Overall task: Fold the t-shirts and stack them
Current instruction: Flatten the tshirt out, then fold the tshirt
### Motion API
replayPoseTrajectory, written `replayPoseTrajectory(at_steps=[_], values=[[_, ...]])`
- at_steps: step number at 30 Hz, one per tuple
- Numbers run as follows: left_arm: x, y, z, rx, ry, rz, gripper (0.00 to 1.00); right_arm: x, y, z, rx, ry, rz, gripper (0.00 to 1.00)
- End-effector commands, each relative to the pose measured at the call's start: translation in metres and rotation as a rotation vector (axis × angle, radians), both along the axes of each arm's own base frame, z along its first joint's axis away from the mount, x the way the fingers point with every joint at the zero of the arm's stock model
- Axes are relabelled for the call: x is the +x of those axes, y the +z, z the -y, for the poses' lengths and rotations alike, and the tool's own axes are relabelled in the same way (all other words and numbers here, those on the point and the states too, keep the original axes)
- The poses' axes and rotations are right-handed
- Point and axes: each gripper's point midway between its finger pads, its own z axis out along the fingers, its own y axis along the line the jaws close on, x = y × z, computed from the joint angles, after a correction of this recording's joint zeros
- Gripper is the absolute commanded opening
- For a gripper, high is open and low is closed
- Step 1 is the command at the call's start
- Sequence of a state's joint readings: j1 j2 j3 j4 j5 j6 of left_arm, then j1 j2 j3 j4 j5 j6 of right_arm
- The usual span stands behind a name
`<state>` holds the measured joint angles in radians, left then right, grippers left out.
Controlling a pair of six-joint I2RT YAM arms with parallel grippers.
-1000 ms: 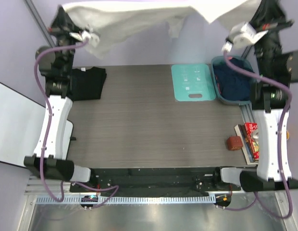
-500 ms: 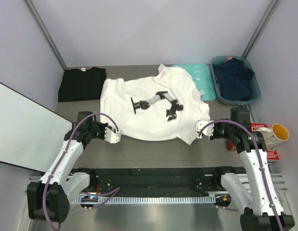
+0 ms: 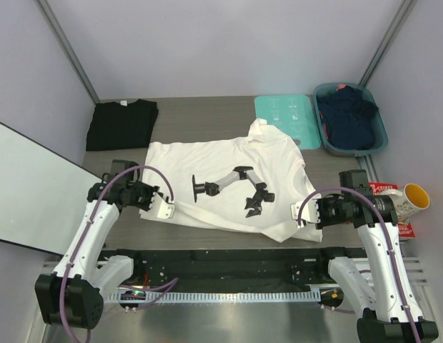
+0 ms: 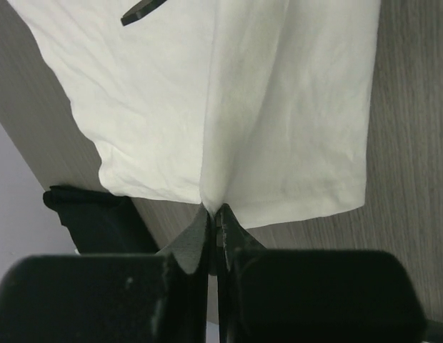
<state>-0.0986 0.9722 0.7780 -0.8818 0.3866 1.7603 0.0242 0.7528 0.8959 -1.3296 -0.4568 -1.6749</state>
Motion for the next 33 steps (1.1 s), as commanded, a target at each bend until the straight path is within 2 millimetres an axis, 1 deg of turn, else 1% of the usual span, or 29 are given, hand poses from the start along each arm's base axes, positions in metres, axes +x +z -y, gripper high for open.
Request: replayPoseTrajectory(at_steps=[1,5,8,11,12,13,14,17,19,20,22,23,24,26,31,33], values=[[-0.026,-0.001,0.002,0.013,-0.063,-0.07,0.0,-0.003,0.005,0.0,-0.005,0.024,0.005,0.01],[-0.04,-0.007,0.0,0.04,-0.098,-0.098,0.0,-0.002,0.001,-0.001,-0.01,0.035,-0.007,0.01],[-0.04,-0.008,-0.001,0.05,-0.107,-0.103,0.0,0.004,0.001,-0.003,0.002,0.039,-0.003,0.01],[-0.039,-0.008,-0.001,0.046,-0.097,-0.109,0.0,0.018,0.002,-0.003,0.011,0.021,0.031,0.01],[-0.04,-0.009,-0.002,0.05,-0.095,-0.115,0.0,0.027,0.003,-0.003,0.012,0.017,0.061,0.01],[-0.039,-0.01,-0.003,0.054,-0.092,-0.117,0.0,0.031,0.002,-0.002,0.007,0.012,0.069,0.01],[-0.04,-0.013,-0.004,0.058,-0.088,-0.125,0.0,0.035,-0.001,-0.002,0.004,0.011,0.066,0.01],[-0.042,-0.024,-0.01,0.091,-0.078,-0.139,0.0,0.056,-0.003,0.001,0.0,-0.011,0.115,0.01],[-0.044,-0.03,-0.014,0.113,-0.071,-0.158,0.0,0.066,-0.006,0.001,0.005,-0.035,0.116,0.01],[-0.043,-0.031,-0.016,0.119,-0.064,-0.163,0.0,0.075,-0.005,0.003,-0.003,-0.044,0.141,0.01],[-0.044,-0.035,-0.019,0.137,-0.054,-0.183,0.0,0.082,-0.011,0.005,-0.012,-0.05,0.132,0.01],[-0.046,-0.036,-0.021,0.145,-0.056,-0.199,0.0,0.09,-0.009,0.005,-0.011,-0.057,0.153,0.01],[-0.045,-0.037,-0.022,0.151,-0.052,-0.202,0.0,0.094,-0.012,0.005,-0.011,-0.059,0.145,0.01],[-0.044,-0.04,-0.026,0.171,-0.043,-0.214,0.0,0.103,-0.01,0.005,-0.007,-0.061,0.167,0.01],[-0.037,-0.043,-0.03,0.195,-0.025,-0.225,0.0,0.118,-0.016,0.005,-0.013,-0.06,0.176,0.01],[-0.035,-0.047,-0.032,0.203,-0.017,-0.245,0.0,0.125,-0.015,0.004,-0.007,-0.059,0.19,0.01]])
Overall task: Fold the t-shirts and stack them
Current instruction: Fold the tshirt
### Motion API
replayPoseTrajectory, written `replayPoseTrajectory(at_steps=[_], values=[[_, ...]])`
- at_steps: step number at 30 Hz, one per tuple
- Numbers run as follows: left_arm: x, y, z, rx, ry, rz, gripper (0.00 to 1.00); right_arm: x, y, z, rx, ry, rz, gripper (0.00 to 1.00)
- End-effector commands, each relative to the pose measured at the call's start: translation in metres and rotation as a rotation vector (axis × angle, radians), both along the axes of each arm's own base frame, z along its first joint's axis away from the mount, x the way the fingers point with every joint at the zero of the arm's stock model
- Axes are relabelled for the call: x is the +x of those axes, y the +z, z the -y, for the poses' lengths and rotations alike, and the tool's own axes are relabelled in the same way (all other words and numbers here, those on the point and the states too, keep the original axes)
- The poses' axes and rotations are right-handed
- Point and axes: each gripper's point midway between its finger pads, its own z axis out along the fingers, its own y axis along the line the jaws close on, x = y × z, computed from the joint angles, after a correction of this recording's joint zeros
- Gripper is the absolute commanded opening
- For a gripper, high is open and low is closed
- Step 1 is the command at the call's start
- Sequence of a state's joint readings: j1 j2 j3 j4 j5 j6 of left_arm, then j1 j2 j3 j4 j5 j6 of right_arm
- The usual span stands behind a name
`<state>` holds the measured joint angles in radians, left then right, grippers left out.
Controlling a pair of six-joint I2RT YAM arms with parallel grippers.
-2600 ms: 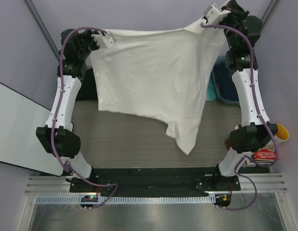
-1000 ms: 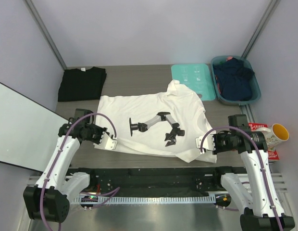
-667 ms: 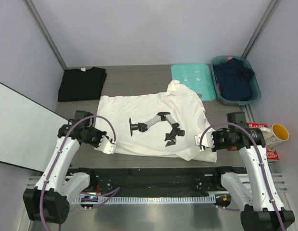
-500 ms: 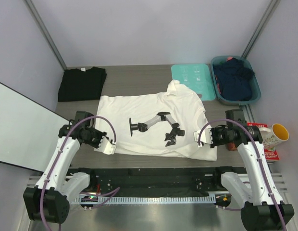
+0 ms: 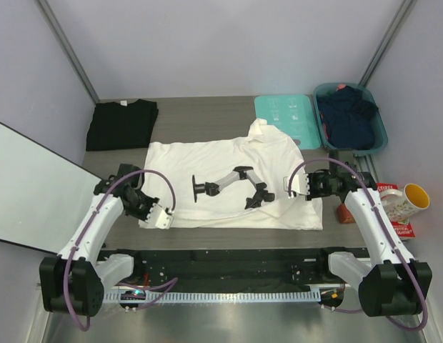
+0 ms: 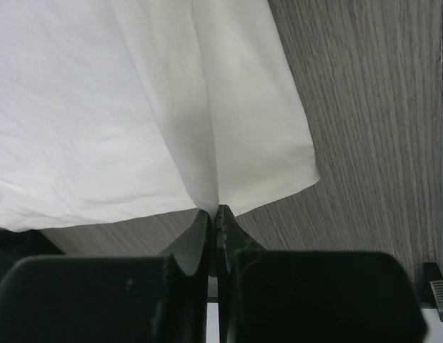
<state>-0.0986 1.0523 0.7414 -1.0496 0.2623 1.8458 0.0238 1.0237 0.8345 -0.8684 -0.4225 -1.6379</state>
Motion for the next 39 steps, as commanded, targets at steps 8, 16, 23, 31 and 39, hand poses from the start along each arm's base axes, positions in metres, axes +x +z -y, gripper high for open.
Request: replayPoseTrajectory(at_steps=[8,16,23,31,39], values=[[0.031,-0.008,-0.012,0.065,0.062,-0.003,0.0,0.041,0.005,0.0,0.008,-0.011,0.094,0.01],[0.062,-0.012,-0.016,0.071,0.111,0.025,0.0,0.052,0.003,-0.001,0.013,-0.008,0.108,0.01],[0.077,-0.012,-0.021,0.079,0.147,0.023,0.0,0.063,0.003,-0.004,0.025,-0.004,0.13,0.01],[0.081,-0.013,-0.023,0.087,0.148,0.023,0.0,0.079,0.012,-0.007,0.047,-0.001,0.173,0.01],[0.078,-0.016,-0.024,0.094,0.136,0.013,0.0,0.092,0.021,-0.01,0.061,0.003,0.222,0.01]])
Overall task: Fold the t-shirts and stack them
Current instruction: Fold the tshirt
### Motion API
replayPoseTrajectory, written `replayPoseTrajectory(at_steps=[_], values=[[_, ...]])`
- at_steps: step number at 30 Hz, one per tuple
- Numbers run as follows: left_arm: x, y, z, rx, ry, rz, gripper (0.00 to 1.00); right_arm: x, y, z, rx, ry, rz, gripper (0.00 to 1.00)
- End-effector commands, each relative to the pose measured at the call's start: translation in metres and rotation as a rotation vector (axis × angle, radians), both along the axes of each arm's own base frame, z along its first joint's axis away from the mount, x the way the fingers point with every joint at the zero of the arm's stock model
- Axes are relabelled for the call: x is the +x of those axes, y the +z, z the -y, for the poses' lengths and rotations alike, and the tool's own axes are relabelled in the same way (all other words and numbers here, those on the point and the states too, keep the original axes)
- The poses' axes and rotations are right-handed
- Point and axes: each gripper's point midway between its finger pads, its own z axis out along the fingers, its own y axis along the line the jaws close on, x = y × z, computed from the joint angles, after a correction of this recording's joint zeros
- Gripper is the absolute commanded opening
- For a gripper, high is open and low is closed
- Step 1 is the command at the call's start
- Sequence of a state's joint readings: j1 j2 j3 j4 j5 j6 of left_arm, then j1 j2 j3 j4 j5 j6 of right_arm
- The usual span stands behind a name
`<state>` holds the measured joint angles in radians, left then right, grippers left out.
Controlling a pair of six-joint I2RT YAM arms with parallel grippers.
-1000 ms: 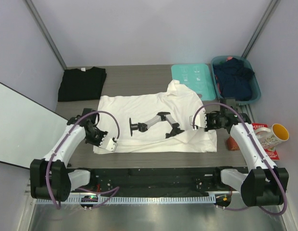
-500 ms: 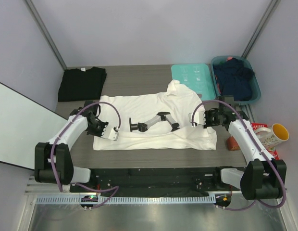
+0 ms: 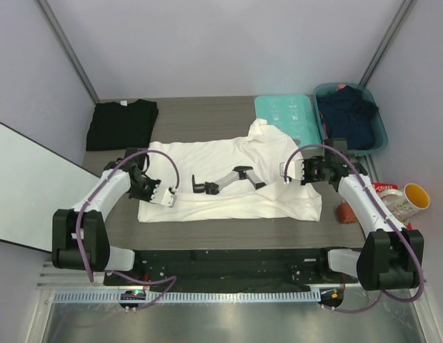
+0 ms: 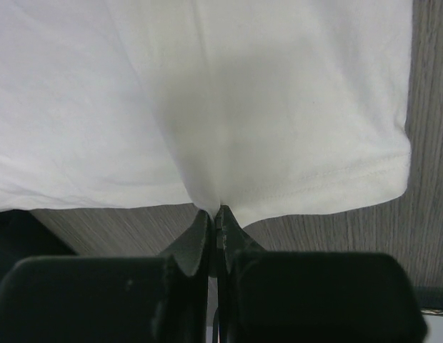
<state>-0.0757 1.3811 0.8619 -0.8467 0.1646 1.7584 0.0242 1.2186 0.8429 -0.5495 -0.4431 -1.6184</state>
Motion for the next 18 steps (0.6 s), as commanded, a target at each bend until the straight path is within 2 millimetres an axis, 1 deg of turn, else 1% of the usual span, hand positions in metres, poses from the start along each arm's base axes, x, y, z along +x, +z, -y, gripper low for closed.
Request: replayPoseTrajectory(at_steps=[1,5,6,7,8,9,10,11,12,13,14,15,17,18], values=[[0.01,0.007,-0.006,0.017,0.008,0.028,0.0,0.024,0.029,-0.005,0.033,0.007,0.111,0.01],[0.009,0.005,-0.006,0.018,0.011,0.024,0.0,0.028,0.029,-0.007,0.038,0.01,0.122,0.02],[0.011,0.004,-0.006,0.019,0.012,0.03,0.0,0.028,0.027,-0.007,0.033,0.008,0.124,0.04],[0.012,0.002,-0.006,0.019,0.015,0.033,0.0,0.031,0.024,-0.007,0.032,-0.002,0.136,0.11],[0.012,-0.003,-0.008,0.023,0.033,0.032,0.06,0.033,0.022,-0.009,0.023,-0.008,0.148,0.31],[0.027,-0.002,-0.009,0.015,0.089,0.095,0.11,0.037,0.02,-0.004,-0.005,-0.043,0.172,0.36],[0.036,-0.003,-0.012,0.013,0.137,0.139,0.18,0.043,0.024,-0.002,-0.01,-0.068,0.242,0.42],[0.06,-0.002,-0.022,0.043,0.204,0.254,0.31,0.046,0.026,-0.003,0.007,-0.102,0.273,0.44],[0.067,-0.002,-0.028,0.028,0.314,0.301,0.37,0.05,0.03,0.006,-0.008,-0.161,0.324,0.47],[0.074,0.002,-0.035,0.044,0.37,0.342,0.4,0.055,0.038,0.006,0.018,-0.191,0.397,0.53],[0.082,0.01,-0.042,0.029,0.428,0.374,0.47,0.052,0.046,0.008,0.038,-0.216,0.416,0.55],[0.087,0.018,-0.046,0.006,0.487,0.399,0.49,0.05,0.048,0.012,0.045,-0.241,0.413,0.56],[0.089,0.034,-0.05,-0.054,0.581,0.404,0.5,0.037,0.047,0.017,0.063,-0.3,0.342,0.56],[0.088,0.044,-0.044,-0.103,0.573,0.407,0.5,0.028,0.038,0.018,0.065,-0.32,0.284,0.56]])
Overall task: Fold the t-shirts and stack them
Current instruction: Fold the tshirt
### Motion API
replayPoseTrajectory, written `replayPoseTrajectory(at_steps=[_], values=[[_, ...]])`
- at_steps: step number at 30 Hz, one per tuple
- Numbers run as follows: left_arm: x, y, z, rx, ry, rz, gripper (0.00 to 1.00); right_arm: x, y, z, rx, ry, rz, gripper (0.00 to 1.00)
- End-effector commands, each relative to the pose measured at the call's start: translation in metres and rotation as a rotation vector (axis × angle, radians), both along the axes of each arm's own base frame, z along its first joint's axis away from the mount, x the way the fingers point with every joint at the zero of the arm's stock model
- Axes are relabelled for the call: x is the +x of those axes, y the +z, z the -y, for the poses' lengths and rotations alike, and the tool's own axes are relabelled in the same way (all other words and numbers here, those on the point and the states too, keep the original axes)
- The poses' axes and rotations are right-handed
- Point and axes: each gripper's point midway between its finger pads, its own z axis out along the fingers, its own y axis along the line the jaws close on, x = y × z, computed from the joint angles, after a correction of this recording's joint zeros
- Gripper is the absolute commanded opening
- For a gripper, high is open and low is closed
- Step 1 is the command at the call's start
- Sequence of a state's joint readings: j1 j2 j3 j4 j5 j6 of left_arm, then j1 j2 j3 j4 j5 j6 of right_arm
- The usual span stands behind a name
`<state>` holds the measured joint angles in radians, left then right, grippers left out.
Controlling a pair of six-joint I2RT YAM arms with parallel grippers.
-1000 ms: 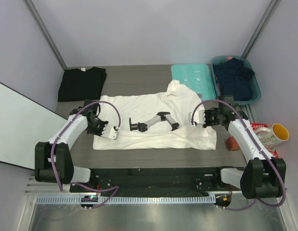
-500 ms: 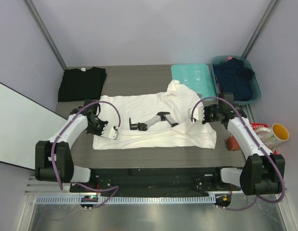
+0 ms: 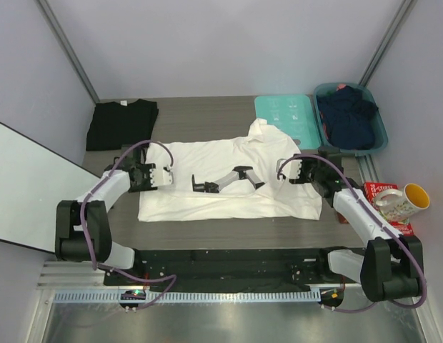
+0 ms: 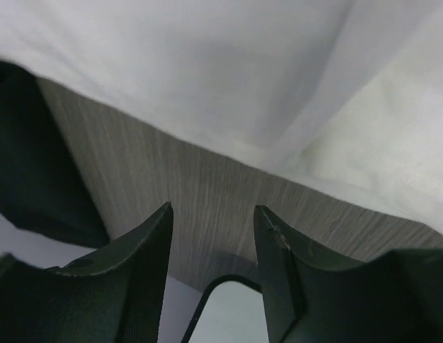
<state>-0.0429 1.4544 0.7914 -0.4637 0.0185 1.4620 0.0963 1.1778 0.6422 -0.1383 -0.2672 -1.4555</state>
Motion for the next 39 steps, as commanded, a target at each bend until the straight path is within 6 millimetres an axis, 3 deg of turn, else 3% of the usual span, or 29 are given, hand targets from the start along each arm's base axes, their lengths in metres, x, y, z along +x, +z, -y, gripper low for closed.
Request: replayPoseTrajectory(at_steps=[1,5,6,8,9,10,12,14,15,16,17,18,19,21,26,33,38,39], values=[[0.034,0.061,-0.006,-0.135,0.189,0.227,0.5,0.003,0.045,0.016,0.086,-0.176,0.08,0.55],[0.019,0.066,0.018,-0.203,0.032,0.238,0.53,0.005,0.018,0.016,0.157,-0.255,-0.028,0.5],[0.019,0.067,0.021,-0.209,0.004,0.256,0.52,0.016,0.025,0.013,0.226,-0.296,-0.008,0.48],[0.026,0.064,0.027,-0.221,-0.029,0.278,0.17,0.033,0.025,0.011,0.289,-0.349,-0.018,0.22],[0.03,0.063,0.028,-0.219,-0.023,0.282,0.05,0.052,0.022,0.008,0.356,-0.405,-0.04,0.11],[0.041,0.059,0.029,-0.214,-0.01,0.27,0.0,0.061,0.021,0.008,0.383,-0.434,-0.05,0.01],[0.056,0.058,0.029,-0.24,0.044,0.262,0.0,0.091,0.016,0.007,0.424,-0.494,-0.08,0.01],[0.081,0.057,0.025,-0.238,0.099,0.257,0.0,0.106,0.01,0.001,0.471,-0.517,-0.11,0.01],[0.089,0.058,0.024,-0.254,0.132,0.256,0.0,0.116,0.017,-0.002,0.495,-0.505,-0.093,0.01],[0.103,0.068,0.023,-0.254,0.141,0.281,0.0,0.121,0.005,-0.005,0.497,-0.5,-0.12,0.01],[0.108,0.056,0.022,-0.243,0.153,0.254,0.0,0.124,0.003,-0.009,0.503,-0.488,-0.129,0.01],[0.113,0.056,0.022,-0.244,0.151,0.257,0.0,0.13,0.007,-0.014,0.515,-0.469,-0.136,0.01],[0.119,0.057,0.022,-0.243,0.148,0.261,0.0,0.134,-0.005,-0.015,0.508,-0.476,-0.168,0.01],[0.125,0.052,0.022,-0.232,0.129,0.262,0.0,0.142,-0.007,-0.014,0.509,-0.506,-0.207,0.01],[0.137,0.046,0.024,-0.216,0.115,0.254,0.0,0.142,-0.027,-0.021,0.515,-0.495,-0.295,0.01],[0.144,0.02,0.027,-0.147,0.099,0.193,0.0,0.146,-0.058,-0.02,0.478,-0.511,-0.366,0.01],[0.16,0.002,0.022,-0.09,0.122,0.163,0.0,0.154,-0.07,-0.021,0.461,-0.522,-0.403,0.01],[0.168,0.006,0.019,-0.064,0.136,0.181,0.0,0.154,-0.078,-0.02,0.455,-0.528,-0.416,0.01]])
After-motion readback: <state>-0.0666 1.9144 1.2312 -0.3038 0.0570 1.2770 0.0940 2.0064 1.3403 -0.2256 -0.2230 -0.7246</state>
